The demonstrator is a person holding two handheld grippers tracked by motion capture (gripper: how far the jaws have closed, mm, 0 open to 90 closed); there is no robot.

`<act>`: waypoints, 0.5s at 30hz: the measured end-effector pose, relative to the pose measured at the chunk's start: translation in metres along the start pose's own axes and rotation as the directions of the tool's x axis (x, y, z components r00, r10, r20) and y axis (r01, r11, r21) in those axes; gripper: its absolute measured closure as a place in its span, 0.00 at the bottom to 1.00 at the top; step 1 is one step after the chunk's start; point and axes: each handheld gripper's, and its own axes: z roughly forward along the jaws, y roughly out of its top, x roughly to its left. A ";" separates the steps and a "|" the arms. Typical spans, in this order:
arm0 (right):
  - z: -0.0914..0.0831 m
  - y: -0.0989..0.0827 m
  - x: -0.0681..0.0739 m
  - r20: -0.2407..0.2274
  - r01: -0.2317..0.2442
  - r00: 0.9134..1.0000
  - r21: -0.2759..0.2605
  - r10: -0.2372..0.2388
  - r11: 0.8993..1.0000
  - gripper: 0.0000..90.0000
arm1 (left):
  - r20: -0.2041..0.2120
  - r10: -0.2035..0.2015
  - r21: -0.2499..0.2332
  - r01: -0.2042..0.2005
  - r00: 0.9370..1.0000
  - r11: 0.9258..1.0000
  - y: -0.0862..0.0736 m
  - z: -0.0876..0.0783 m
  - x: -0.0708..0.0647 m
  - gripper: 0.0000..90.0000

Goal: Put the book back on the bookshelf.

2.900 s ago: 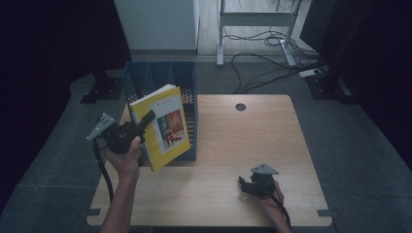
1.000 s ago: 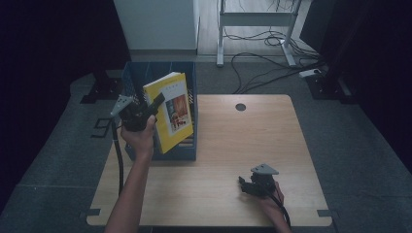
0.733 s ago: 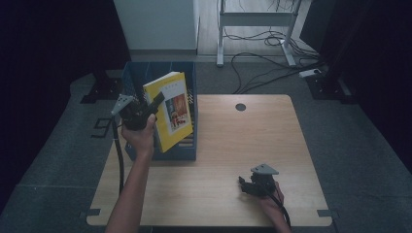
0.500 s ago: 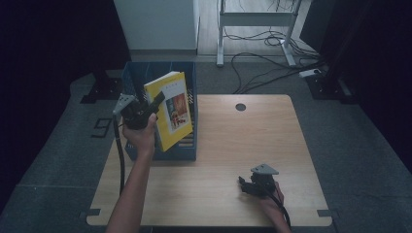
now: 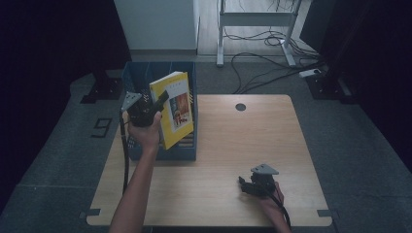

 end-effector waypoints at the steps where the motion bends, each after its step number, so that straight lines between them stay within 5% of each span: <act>1: 0.000 0.000 0.000 0.000 0.000 1.000 0.000 0.000 1.000 0.29 | -0.001 0.000 0.003 0.000 1.000 1.000 0.000 0.001 0.000 0.83; 15: 0.000 -0.001 0.000 0.001 0.002 1.000 -0.003 -0.002 1.000 0.29 | -0.023 0.009 0.017 -0.009 1.000 1.000 -0.004 0.010 0.004 0.83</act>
